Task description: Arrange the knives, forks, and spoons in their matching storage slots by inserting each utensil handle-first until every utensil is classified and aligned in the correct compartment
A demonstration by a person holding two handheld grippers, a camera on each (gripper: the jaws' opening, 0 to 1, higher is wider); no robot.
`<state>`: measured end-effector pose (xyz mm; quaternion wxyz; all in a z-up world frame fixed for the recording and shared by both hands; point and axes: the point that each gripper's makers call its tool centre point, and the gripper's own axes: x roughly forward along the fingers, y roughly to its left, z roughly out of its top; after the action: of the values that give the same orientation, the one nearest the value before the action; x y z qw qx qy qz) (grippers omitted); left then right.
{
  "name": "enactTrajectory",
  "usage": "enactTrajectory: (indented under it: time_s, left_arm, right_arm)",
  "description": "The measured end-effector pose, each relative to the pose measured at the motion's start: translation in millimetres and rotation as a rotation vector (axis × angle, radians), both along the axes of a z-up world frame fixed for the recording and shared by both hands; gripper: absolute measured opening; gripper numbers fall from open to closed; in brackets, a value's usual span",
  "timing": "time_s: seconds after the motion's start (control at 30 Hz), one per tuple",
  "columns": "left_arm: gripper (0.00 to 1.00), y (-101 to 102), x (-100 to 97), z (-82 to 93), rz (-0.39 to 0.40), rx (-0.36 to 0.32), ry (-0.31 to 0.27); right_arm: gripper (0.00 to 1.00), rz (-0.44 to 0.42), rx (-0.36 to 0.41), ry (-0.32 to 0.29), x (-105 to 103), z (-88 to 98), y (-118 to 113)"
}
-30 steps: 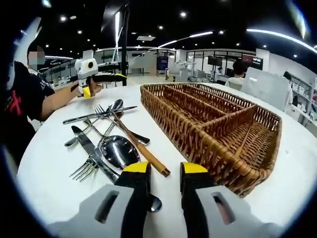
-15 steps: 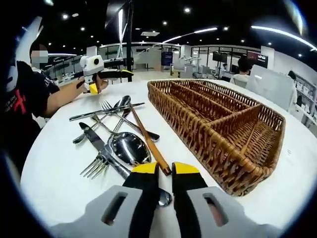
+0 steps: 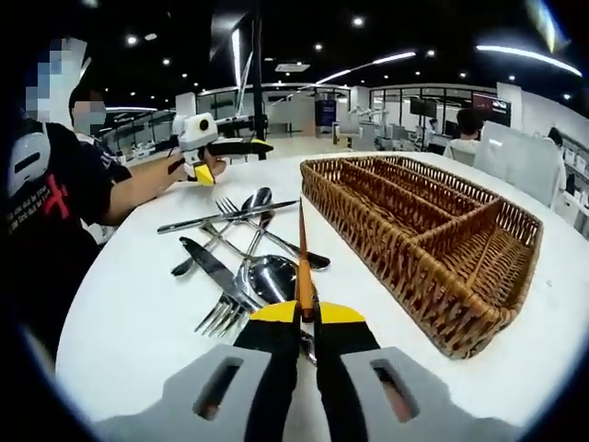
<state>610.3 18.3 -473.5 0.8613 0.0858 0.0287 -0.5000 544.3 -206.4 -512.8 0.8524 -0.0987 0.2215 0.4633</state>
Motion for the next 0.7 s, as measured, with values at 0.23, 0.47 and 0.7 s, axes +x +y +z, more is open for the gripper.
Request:
enactTrajectory:
  time_s: [0.23, 0.47, 0.7]
  left_arm:
    - [1.0, -0.8, -0.3, -0.1, 0.0, 0.0, 0.001]
    - [1.0, -2.1, -1.0, -1.6, -0.001, 0.005, 0.001]
    - [1.0, -5.5, -3.7, -5.6, -0.011, 0.016, 0.003]
  right_arm:
    - [0.04, -0.026, 0.021, -0.031, -7.4, 9.7, -3.1]
    - [0.04, -0.018, -0.01, -0.033, -23.3, 6.1, -0.6]
    - [0.05, 0.02, -0.017, -0.037, -37.1, 3.5, 7.3]
